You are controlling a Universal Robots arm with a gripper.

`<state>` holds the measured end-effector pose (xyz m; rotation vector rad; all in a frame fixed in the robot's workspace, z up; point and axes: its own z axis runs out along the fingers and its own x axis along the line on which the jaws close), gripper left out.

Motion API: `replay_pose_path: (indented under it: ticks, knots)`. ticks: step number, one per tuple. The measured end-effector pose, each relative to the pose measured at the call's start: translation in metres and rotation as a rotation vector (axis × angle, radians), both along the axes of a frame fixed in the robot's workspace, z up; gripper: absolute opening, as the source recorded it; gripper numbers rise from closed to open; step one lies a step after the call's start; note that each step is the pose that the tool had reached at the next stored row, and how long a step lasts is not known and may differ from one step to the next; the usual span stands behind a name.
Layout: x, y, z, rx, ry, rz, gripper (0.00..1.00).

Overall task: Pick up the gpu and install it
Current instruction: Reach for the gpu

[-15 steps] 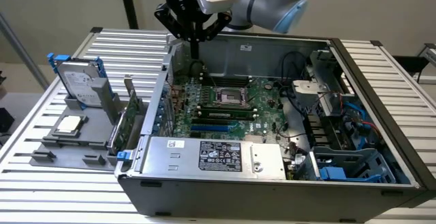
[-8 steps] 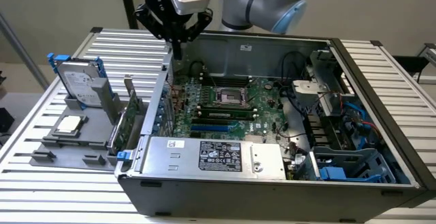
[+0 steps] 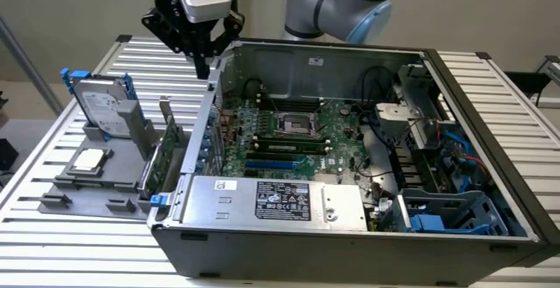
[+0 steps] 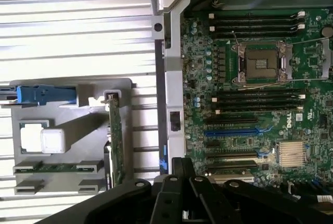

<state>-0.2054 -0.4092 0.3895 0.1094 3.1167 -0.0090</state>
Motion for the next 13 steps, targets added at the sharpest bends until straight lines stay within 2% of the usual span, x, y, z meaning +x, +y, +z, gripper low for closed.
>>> replay_pose_path:
  ticks: [8, 13]
  knots:
    - [-0.036, -0.0044, -0.0052, -0.0007, 0.0001, 0.000, 0.11]
    - [-0.059, -0.0094, -0.0093, -0.0007, 0.0001, 0.000, 0.11]
